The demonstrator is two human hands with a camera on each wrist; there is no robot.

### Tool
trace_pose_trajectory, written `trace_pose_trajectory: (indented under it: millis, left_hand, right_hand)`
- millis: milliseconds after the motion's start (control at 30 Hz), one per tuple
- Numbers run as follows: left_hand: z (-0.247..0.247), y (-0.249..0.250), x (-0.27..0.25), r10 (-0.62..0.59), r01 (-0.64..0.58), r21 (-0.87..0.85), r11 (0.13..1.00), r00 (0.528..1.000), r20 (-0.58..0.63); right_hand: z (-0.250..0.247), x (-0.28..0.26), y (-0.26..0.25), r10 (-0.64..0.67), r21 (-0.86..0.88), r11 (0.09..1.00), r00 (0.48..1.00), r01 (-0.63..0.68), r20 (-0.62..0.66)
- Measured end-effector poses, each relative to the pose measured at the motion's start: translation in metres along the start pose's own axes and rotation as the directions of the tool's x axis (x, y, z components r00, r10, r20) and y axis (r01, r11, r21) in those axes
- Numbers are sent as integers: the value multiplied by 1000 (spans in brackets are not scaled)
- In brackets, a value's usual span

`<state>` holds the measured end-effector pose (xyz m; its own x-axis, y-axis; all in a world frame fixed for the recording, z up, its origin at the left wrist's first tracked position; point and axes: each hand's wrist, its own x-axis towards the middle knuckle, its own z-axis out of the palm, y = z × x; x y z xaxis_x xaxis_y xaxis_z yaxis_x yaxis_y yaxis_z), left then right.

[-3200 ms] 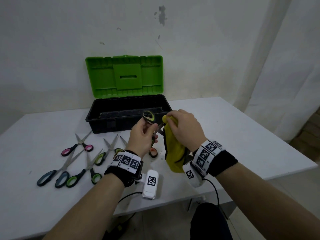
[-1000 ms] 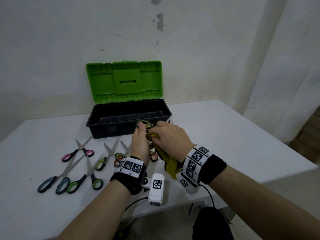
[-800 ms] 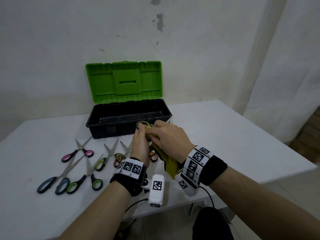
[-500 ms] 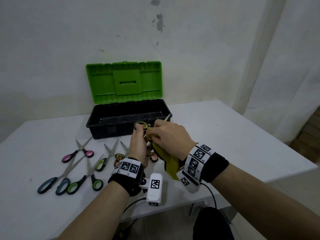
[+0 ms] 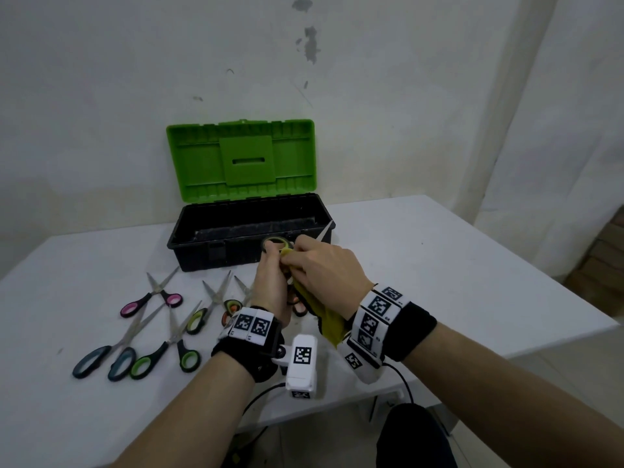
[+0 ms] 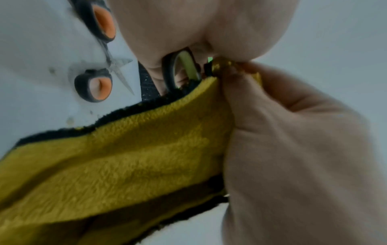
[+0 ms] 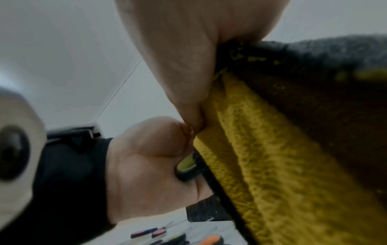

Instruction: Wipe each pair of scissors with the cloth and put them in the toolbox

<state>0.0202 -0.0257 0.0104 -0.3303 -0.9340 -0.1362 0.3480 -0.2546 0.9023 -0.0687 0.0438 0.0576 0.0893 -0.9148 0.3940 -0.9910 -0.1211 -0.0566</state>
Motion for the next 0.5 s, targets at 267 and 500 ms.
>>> trace_pose_trajectory:
  millis: [267, 500]
  left_hand:
    - [-2, 5, 4, 77, -75, 35, 997, 995, -61]
    - [0, 2, 5, 127, -124, 59, 990, 990, -55]
  right_hand:
    - [-8, 1, 25, 137, 142, 981, 990, -129, -44]
    - [-1, -1, 31, 151, 101, 983, 988, -152, 12]
